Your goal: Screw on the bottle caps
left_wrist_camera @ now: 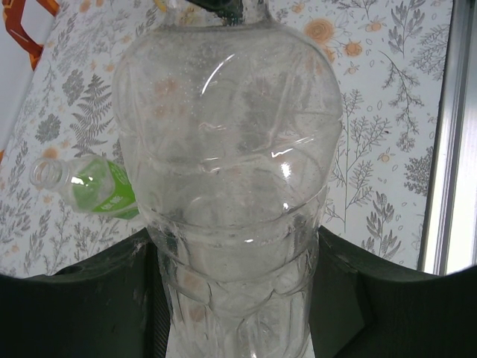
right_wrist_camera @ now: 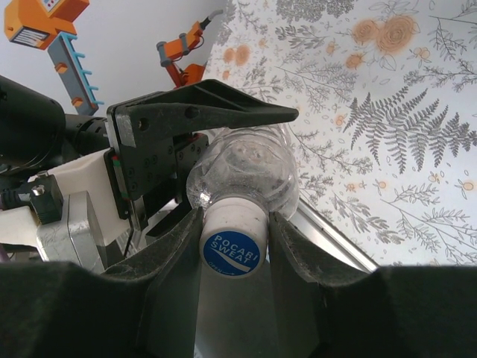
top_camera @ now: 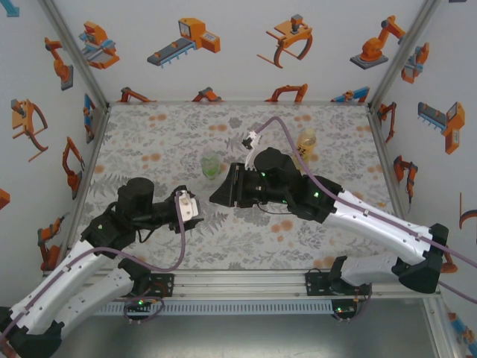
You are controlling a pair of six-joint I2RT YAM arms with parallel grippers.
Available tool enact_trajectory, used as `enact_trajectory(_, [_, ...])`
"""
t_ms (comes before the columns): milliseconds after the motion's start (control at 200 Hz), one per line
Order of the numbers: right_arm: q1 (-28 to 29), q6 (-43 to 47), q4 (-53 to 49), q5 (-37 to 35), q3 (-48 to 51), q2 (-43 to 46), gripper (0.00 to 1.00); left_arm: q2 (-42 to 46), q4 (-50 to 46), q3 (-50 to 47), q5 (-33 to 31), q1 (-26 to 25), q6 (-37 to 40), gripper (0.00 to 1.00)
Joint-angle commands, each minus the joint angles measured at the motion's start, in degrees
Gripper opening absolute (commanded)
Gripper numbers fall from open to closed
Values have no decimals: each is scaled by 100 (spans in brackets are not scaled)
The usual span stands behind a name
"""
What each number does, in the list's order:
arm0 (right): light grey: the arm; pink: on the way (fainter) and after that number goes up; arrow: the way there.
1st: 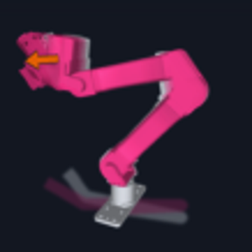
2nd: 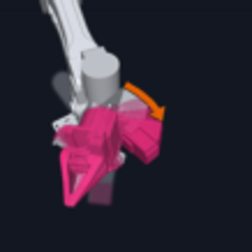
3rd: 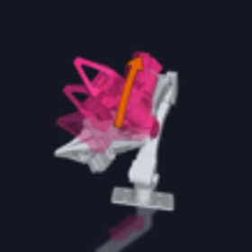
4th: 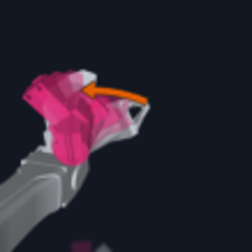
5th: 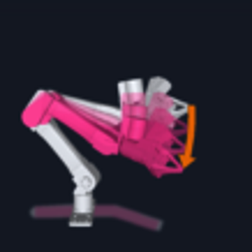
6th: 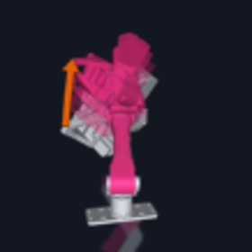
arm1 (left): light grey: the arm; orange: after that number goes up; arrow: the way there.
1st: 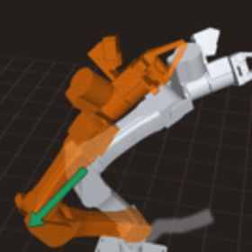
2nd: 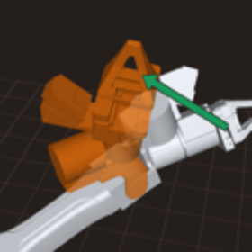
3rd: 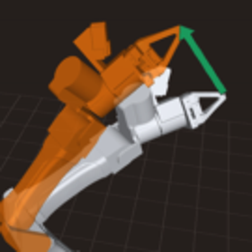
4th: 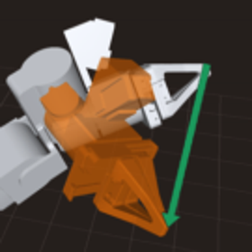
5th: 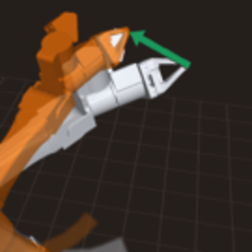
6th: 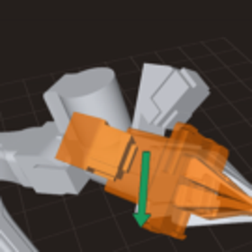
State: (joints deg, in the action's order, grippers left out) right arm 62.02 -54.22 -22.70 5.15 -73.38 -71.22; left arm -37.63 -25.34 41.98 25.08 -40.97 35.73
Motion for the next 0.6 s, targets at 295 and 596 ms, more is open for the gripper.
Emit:
enact_trajectory(295, [-237, 940, -1365, -359, -779, -281, 9, 34, 346, 65, 60, -21, -145, 97])
enact_trajectory(596, [-1449, 1842, -2105, 206, -1219, -655, 8, 45, 338, 72, -29, -20, -166, 97])
